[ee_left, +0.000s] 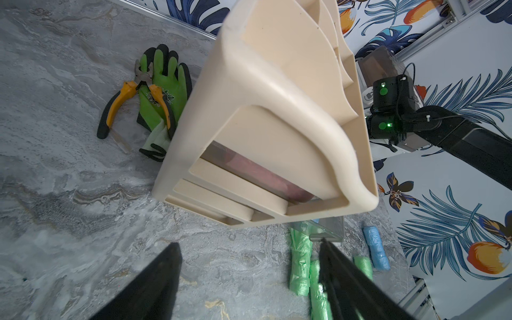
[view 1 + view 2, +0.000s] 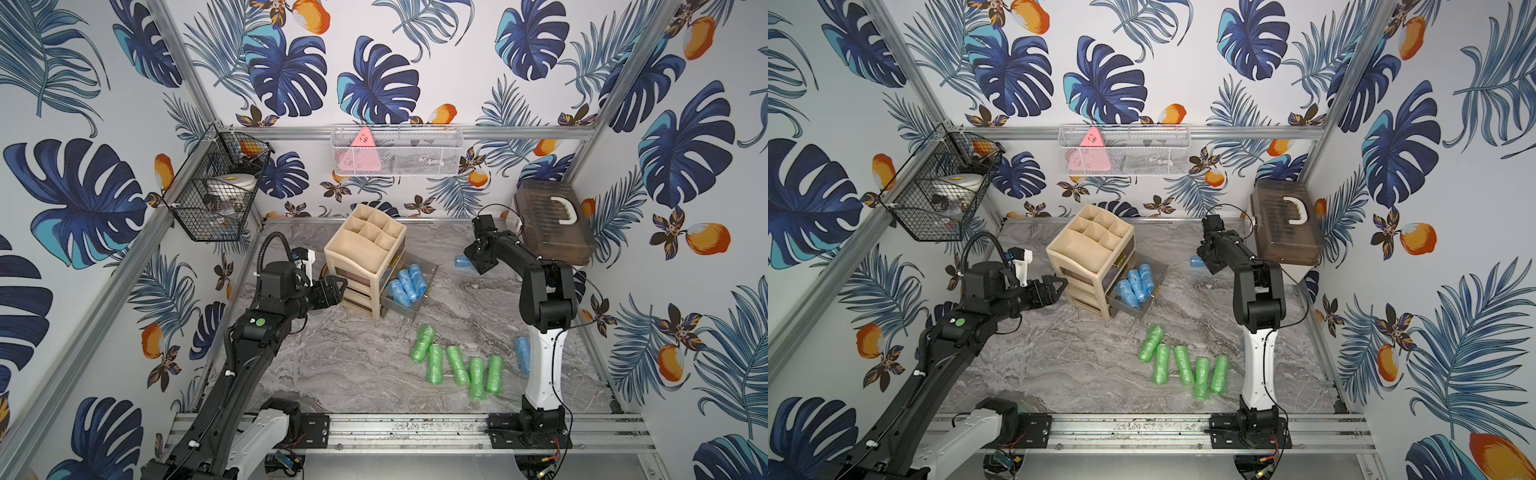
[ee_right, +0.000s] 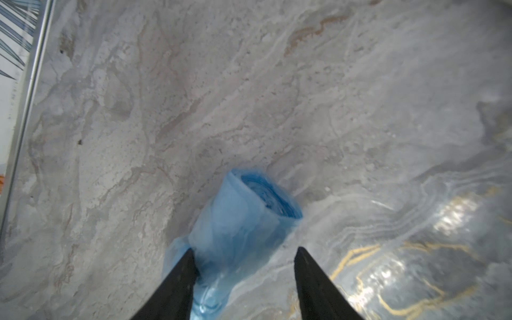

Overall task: Sort the rolls of trash bags by color and place them into the drawer
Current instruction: Pick up the roll of trash bags from the center of the board, then place the roll of trash bags in the drawer.

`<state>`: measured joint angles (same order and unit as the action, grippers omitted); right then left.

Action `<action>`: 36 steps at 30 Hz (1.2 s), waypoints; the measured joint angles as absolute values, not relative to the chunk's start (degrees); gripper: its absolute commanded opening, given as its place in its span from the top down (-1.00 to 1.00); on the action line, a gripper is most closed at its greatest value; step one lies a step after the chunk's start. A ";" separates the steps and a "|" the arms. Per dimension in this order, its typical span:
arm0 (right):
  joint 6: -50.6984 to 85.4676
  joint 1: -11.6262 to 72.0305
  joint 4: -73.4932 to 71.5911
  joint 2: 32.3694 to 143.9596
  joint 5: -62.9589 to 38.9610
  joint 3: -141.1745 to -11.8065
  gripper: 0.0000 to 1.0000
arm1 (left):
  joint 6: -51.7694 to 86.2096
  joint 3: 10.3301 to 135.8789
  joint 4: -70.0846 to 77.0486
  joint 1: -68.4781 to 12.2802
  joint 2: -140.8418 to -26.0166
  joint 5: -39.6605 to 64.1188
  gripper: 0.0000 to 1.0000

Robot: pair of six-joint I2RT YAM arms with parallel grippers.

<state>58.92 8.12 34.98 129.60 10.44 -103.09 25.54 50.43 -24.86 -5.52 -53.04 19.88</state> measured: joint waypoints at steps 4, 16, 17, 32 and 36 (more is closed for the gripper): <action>58.48 8.08 36.80 131.74 11.03 -104.95 0.05 | 25.54 50.19 -24.91 -5.52 -52.75 19.88 -0.64; 49.69 8.05 34.11 125.36 10.50 -97.69 1.00 | 25.54 49.84 -24.99 -5.43 -52.18 19.86 -0.65; 48.01 8.08 33.30 123.42 9.82 -95.96 1.00 | 25.54 49.84 -24.99 -5.43 -52.16 19.86 -0.65; 22.68 12.82 19.42 96.51 -14.04 -78.04 1.00 | 25.54 50.28 -25.30 -5.37 -51.29 19.64 -0.65; 21.74 17.65 19.42 94.19 -16.40 -78.15 1.00 | 25.56 50.28 -25.32 -5.32 -50.78 19.64 -0.65</action>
<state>21.74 17.65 19.42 94.19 -16.40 -78.15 25.56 50.28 -25.32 -5.32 -50.78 19.64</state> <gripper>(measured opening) 0.167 0.824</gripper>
